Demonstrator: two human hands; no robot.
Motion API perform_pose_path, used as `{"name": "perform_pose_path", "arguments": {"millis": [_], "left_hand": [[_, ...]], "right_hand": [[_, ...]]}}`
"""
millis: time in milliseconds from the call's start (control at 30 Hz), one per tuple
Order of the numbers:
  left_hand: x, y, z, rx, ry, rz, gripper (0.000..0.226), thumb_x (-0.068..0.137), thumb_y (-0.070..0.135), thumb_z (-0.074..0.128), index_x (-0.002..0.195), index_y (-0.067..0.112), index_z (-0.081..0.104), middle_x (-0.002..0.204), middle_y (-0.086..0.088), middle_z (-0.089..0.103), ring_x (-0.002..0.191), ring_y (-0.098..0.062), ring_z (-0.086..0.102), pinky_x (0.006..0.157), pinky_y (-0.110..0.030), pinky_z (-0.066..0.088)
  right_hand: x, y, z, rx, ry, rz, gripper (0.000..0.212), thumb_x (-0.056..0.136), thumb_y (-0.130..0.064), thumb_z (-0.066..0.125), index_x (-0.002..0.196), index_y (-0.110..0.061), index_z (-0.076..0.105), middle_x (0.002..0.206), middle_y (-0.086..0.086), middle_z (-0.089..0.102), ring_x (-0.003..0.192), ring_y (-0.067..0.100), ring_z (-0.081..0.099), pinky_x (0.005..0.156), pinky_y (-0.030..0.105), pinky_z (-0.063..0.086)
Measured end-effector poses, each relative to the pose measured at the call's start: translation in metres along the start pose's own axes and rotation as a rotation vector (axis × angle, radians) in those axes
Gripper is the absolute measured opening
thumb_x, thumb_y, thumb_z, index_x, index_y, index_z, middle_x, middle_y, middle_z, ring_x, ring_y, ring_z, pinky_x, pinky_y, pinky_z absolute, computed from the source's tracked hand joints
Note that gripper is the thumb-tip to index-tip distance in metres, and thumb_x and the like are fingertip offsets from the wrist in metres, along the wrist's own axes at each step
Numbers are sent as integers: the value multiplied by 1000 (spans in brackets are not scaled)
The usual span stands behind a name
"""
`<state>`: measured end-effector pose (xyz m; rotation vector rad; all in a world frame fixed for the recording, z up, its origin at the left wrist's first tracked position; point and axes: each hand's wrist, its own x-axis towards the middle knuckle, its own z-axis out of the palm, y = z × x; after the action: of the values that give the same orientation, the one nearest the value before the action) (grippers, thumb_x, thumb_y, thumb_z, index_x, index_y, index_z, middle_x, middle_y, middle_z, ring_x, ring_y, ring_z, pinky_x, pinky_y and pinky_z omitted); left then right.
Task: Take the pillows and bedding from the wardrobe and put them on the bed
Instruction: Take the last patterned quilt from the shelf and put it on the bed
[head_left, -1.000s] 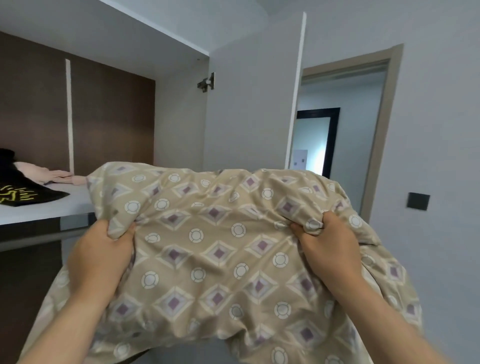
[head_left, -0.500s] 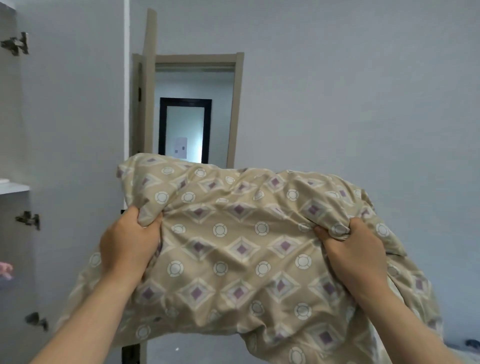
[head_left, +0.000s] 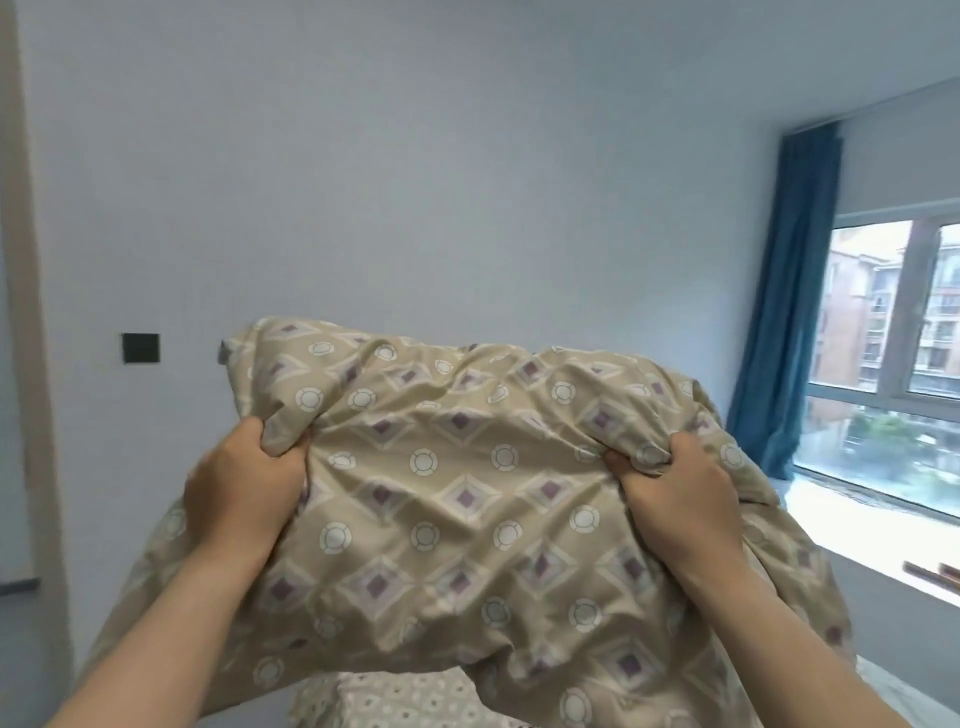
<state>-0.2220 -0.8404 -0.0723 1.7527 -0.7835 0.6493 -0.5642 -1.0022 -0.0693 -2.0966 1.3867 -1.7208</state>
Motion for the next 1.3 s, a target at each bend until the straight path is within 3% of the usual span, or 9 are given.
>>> {"name": "perform_pose_path", "arguments": {"millis": [100,267,533,800,1000,1167,1300], "left_hand": [[-17,44,61,-82,-106,44,36,85,50,48,66,19,49,62,-2,55,58,-33,49,57,-41,45],[-51,115,151,-246,-278,116,30,83,45,46,67,20,48,60,0,53,55,-28,45,54,-39,41],[-130,222,268,-468,-544,254,24,81,40,44,69,20,48,60,0,51,55,-29,44,52,-37,37],[-222,296,316,-608,-773,334,23,81,40,43,69,21,47,62,-3,54,56,-29,47,53,-38,41],[-324,341,330,-634,-939,399,18,78,39,44,69,23,46,60,0,52,55,-24,45,51,-36,35],[-413,349,347,-580,-1042,409,22,80,41,46,68,23,48,59,-1,54,54,-24,48,51,-37,41],[-492,332,366,-552,-1123,404,23,82,44,46,70,24,48,59,0,55,54,-25,50,51,-38,43]], "right_hand": [[6,47,-45,-111,100,58,45,71,-72,57,71,-29,40,65,-13,51,59,21,46,51,35,32],[6,105,-113,-321,223,158,48,69,-77,54,72,-30,41,66,-15,48,58,17,42,49,33,30],[-20,172,-195,-644,383,349,51,69,-80,52,71,-32,38,67,-14,44,65,23,45,58,37,36],[-71,212,-258,-828,476,514,58,66,-87,45,70,-29,38,66,-17,43,64,23,45,54,35,34],[-122,263,-311,-901,509,671,59,63,-87,44,70,-28,39,66,-16,46,65,23,48,51,34,31],[-174,327,-336,-908,457,795,54,67,-81,51,71,-28,40,68,-14,52,63,20,49,48,32,31],[-226,389,-340,-887,429,846,53,68,-78,54,68,-28,38,62,-14,51,54,7,42,44,26,27]]}}
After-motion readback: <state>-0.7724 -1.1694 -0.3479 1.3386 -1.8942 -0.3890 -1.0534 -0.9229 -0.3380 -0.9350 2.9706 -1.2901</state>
